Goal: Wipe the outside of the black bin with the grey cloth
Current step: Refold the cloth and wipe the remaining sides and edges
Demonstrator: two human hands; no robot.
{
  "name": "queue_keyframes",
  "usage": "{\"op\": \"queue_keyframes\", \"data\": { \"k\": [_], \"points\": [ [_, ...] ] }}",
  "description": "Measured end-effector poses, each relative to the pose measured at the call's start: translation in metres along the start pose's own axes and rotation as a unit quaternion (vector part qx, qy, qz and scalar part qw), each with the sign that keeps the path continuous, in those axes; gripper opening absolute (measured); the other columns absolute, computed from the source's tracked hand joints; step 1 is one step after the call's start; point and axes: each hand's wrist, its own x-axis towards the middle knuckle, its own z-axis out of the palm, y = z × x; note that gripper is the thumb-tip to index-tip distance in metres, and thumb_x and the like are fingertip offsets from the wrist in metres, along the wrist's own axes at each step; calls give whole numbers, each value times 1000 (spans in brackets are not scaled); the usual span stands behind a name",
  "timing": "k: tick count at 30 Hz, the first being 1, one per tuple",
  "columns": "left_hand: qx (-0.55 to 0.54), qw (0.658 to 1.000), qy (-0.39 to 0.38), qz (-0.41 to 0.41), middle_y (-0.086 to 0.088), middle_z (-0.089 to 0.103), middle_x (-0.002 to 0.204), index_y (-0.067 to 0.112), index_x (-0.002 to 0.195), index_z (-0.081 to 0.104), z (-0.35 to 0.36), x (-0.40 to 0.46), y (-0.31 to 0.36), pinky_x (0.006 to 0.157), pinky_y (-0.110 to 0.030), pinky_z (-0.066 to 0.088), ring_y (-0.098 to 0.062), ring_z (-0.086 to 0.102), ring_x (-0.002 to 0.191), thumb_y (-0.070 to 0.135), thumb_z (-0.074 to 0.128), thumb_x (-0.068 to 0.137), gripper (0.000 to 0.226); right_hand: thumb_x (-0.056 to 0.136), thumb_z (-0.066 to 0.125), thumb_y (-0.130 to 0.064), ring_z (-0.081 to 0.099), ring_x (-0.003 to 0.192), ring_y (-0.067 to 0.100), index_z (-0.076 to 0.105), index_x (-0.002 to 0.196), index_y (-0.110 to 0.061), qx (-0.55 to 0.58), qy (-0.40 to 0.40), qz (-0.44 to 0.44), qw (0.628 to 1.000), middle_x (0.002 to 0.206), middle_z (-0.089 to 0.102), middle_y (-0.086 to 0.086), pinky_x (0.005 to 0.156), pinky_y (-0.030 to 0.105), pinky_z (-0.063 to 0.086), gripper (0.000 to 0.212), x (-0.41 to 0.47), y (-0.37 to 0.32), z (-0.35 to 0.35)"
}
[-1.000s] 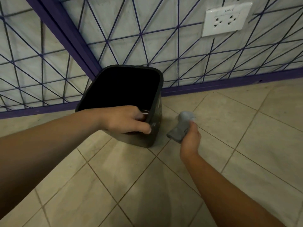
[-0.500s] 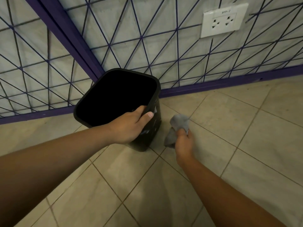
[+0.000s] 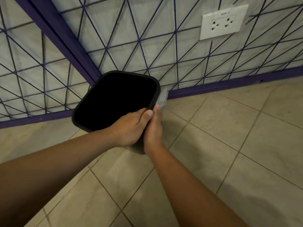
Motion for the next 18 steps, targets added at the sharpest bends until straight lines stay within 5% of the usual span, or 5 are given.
{"op": "queue_keyframes", "data": {
  "k": [5,9,12,15,18],
  "points": [
    [7,1000,-7,7,6,66,97,29,99,57,-1,0,0,93,-39,49,-13,64,97,42,27,106,34,99,42,-66,41,152,22,34,161,-14,4,-10,-80,997,163,43,11,128,40,30,82,-17,-25,-3],
    [0,1000,5,19,7,60,77,30,80,51,-2,-1,1,81,-44,52,-11,62,76,40,30,106,35,90,44,-83,33,158,21,27,165,-14,21,-43,-81,996,169,35,9,131,52,23,103,-47,-2,2],
    [-12,1000,-3,11,6,60,77,28,80,52,-2,1,1,80,-43,50,-11,60,76,42,29,106,37,102,30,-72,42,153,19,40,160,-13,83,5,-45,995,161,49,8,129,42,30,83,-43,-29,1],
    [-21,1000,9,7,7,64,87,30,86,55,1,6,2,85,-38,49,-13,63,88,41,29,106,35,112,22,-50,62,134,20,65,136,-17,107,43,-26,993,137,70,9,122,39,43,59,-23,-45,-9],
    [-29,1000,8,6,6,64,87,31,87,56,2,8,1,85,-34,48,-15,64,92,39,29,107,34,99,51,-46,69,119,25,71,110,-25,74,81,-48,993,123,74,17,114,54,48,31,-19,-50,-8]
  ]
}}
